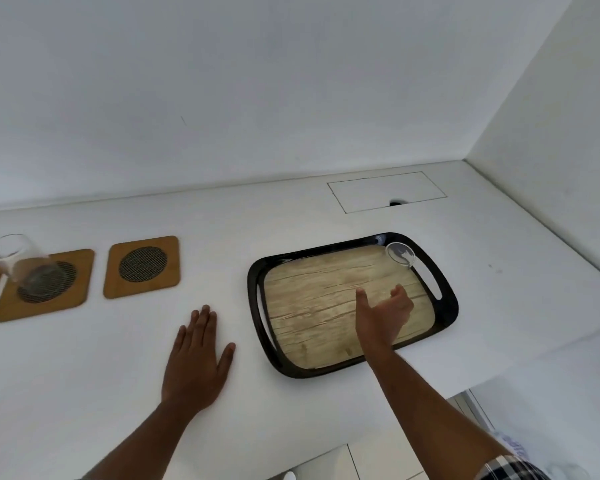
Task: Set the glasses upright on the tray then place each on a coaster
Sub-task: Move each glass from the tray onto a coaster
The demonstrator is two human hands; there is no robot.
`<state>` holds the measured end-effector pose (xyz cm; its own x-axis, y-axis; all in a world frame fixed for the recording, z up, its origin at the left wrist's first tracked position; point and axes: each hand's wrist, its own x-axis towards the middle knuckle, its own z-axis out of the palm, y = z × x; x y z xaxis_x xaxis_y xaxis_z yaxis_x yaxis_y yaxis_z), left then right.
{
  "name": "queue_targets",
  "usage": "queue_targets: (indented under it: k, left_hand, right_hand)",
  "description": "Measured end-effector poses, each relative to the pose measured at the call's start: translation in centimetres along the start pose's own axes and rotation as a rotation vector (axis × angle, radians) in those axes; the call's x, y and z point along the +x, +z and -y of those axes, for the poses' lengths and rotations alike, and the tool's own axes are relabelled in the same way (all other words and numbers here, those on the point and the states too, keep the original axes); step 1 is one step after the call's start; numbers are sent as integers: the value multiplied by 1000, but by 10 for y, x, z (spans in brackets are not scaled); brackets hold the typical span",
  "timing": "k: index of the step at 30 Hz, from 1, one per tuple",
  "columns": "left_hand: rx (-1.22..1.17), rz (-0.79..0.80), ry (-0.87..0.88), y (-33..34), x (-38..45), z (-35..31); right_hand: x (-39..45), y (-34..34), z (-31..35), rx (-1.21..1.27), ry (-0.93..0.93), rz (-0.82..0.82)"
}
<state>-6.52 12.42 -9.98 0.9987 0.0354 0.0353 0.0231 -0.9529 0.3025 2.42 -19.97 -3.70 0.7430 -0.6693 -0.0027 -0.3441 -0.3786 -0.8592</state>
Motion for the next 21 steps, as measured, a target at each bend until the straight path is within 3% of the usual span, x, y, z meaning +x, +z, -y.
queue_targets:
  k: [3,12,21]
  left_hand:
    - [9,7,-4,1,0,-1]
    - [21,30,-10,-2,1,-1]
    - [20,56,-10,-4,0,-3]
  right_hand:
    - [24,-3,-8,23,95,31]
    - [71,-2,-4,108,-41,90]
    - [77,1,5,155,6,66]
